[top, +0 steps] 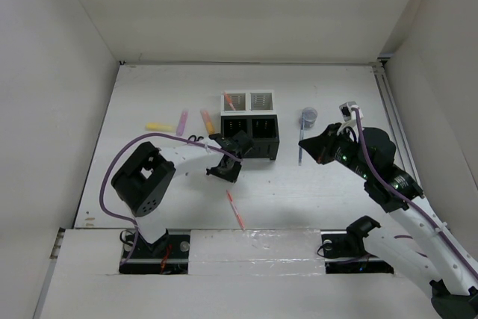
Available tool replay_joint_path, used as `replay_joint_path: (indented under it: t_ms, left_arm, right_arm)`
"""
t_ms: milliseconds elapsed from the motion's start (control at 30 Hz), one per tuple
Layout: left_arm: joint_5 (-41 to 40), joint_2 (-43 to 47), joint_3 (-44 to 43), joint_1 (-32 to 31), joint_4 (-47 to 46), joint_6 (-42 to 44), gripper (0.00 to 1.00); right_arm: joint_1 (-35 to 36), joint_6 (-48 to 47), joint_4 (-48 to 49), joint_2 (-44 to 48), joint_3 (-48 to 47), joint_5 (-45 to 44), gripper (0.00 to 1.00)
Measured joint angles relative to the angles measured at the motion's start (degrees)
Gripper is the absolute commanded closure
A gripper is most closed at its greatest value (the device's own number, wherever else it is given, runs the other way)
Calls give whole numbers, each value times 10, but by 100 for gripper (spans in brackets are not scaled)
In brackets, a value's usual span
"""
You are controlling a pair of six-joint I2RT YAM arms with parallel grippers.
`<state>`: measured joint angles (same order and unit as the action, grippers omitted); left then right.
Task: Sort the stationery into containers
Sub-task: Grab a piece of stationery with the left arm
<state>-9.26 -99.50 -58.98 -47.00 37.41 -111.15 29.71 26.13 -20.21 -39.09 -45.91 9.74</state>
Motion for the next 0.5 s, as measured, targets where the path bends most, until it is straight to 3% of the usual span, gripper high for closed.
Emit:
replay_joint_path:
  t_ms: [500]
  left_arm:
    - [-44,23,30,-11,-122,102,100]
  right_arm:
    - [0,0,0,-5,0,6,100]
